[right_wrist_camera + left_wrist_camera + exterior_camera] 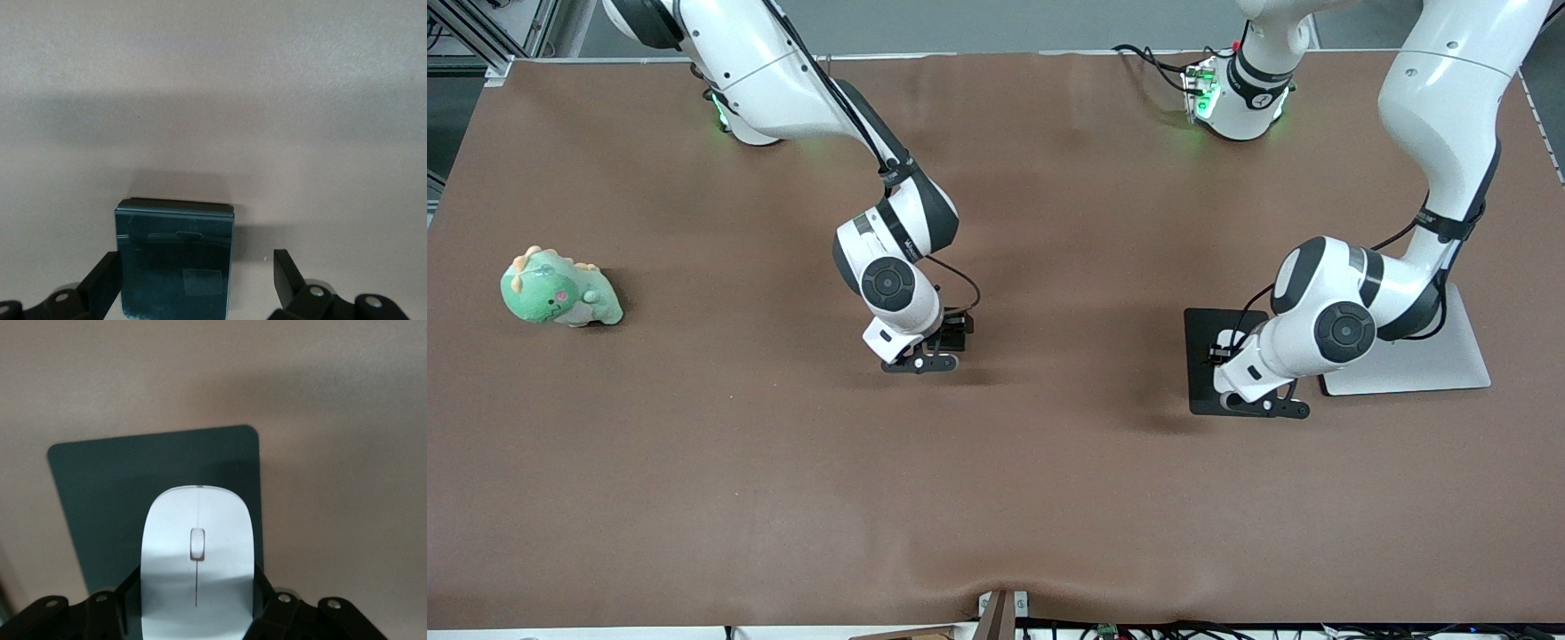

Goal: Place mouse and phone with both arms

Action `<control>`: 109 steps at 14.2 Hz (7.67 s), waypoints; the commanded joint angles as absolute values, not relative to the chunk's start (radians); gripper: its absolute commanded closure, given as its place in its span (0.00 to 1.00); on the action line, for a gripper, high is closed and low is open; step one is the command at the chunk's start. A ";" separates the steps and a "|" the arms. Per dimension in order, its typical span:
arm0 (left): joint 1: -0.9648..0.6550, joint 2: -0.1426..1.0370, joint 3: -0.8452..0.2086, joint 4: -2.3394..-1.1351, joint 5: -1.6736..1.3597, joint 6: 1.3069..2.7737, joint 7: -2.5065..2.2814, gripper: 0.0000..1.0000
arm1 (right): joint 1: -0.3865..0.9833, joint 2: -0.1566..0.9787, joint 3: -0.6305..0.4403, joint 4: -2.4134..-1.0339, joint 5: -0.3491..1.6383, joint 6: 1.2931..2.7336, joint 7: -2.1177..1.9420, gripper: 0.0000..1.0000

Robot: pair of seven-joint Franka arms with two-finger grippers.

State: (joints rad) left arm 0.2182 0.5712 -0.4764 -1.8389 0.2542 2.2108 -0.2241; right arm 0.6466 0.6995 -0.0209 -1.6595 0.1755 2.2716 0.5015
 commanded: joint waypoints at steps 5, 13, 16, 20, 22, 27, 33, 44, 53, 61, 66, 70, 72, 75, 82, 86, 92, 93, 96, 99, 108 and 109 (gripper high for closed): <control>0.252 0.561 -0.476 -1.933 0.333 2.301 -0.297 1.00 | 0.672 0.732 -0.023 -1.655 0.173 2.328 0.577 0.00; 0.270 0.610 -0.471 -1.956 0.414 2.365 -0.334 1.00 | 0.677 0.741 -0.023 -1.652 0.173 2.329 0.597 0.82; 0.265 0.629 -0.469 -1.942 0.416 2.373 -0.370 1.00 | 0.666 0.736 -0.021 -1.635 0.173 2.324 0.621 1.00; 0.268 0.650 -0.469 -1.945 0.422 2.410 -0.374 0.01 | 0.641 0.727 -0.025 -1.579 0.172 2.195 0.632 1.00; 0.275 0.649 -0.469 -1.948 0.446 2.408 -0.374 0.00 | 0.603 0.724 -0.025 -1.580 0.173 2.192 0.630 1.00; 0.275 0.598 -0.474 -1.945 0.446 2.375 -0.376 0.00 | 0.471 0.686 -0.025 -1.591 0.172 2.119 0.531 1.00; 0.273 0.483 -0.492 -1.939 0.425 2.316 -0.371 0.00 | 0.362 0.635 -0.028 -1.656 0.161 2.109 0.416 1.00; 0.267 0.387 -0.506 -1.683 0.255 1.971 -0.368 0.00 | 0.170 0.439 -0.035 -1.940 0.126 2.176 0.157 1.00; 0.055 0.135 -0.203 -1.692 0.028 1.793 -0.187 0.00 | 0.015 0.408 -0.081 -2.123 0.126 2.330 -0.150 1.00; -0.046 -0.008 -0.011 -1.674 -0.026 1.637 -0.022 0.00 | 0.020 0.408 -0.146 -2.227 0.120 2.434 -0.222 1.00; -0.035 -0.009 -0.008 -1.553 -0.025 1.496 0.025 0.00 | 0.014 0.410 -0.169 -2.232 0.120 2.433 -0.271 1.00; -0.026 -0.003 0.006 -1.551 -0.025 1.483 0.008 0.00 | 0.012 0.416 -0.169 -2.229 0.120 2.425 -0.273 0.19; -0.018 -0.003 0.009 -1.554 -0.023 1.483 0.008 0.00 | 0.012 0.419 -0.169 -2.224 0.120 2.419 -0.272 0.00; -0.066 -0.011 0.023 -1.557 -0.023 1.483 -0.079 0.00 | 0.012 0.422 -0.167 -2.168 0.120 2.367 -0.339 0.00; -0.025 -0.012 0.009 -1.559 -0.028 1.483 -0.094 0.00 | 0.008 0.482 -0.163 -1.858 0.121 2.076 -0.388 0.00; -0.023 -0.005 0.009 -1.555 -0.037 1.485 -0.089 0.00 | -0.018 0.488 -0.156 -1.767 0.121 2.065 -0.382 0.00; -0.020 -0.025 0.009 -1.565 -0.086 1.486 -0.087 0.00 | -0.118 0.485 -0.032 -1.619 0.133 2.062 -0.377 0.00; -0.020 -0.023 0.009 -1.565 -0.086 1.489 -0.086 0.00 | -0.114 0.476 -0.031 -1.606 0.133 2.063 -0.376 0.00; -0.021 -0.021 0.009 -1.565 -0.072 1.499 -0.080 0.00 | -0.110 0.474 -0.029 -1.484 0.135 1.963 -0.376 0.00; -0.021 -0.020 0.011 -1.566 -0.048 1.516 -0.046 0.00 | -0.109 0.471 -0.020 -1.352 0.133 1.798 -0.376 0.00; -0.029 -0.018 -0.005 -1.557 0.020 1.473 0.046 0.00 | -0.080 0.419 -0.026 -1.140 0.110 1.468 -0.277 0.00; -0.029 -0.017 -0.006 -1.557 0.047 1.471 0.048 0.00 | -0.077 0.394 -0.025 -1.140 0.109 1.438 -0.220 0.00</control>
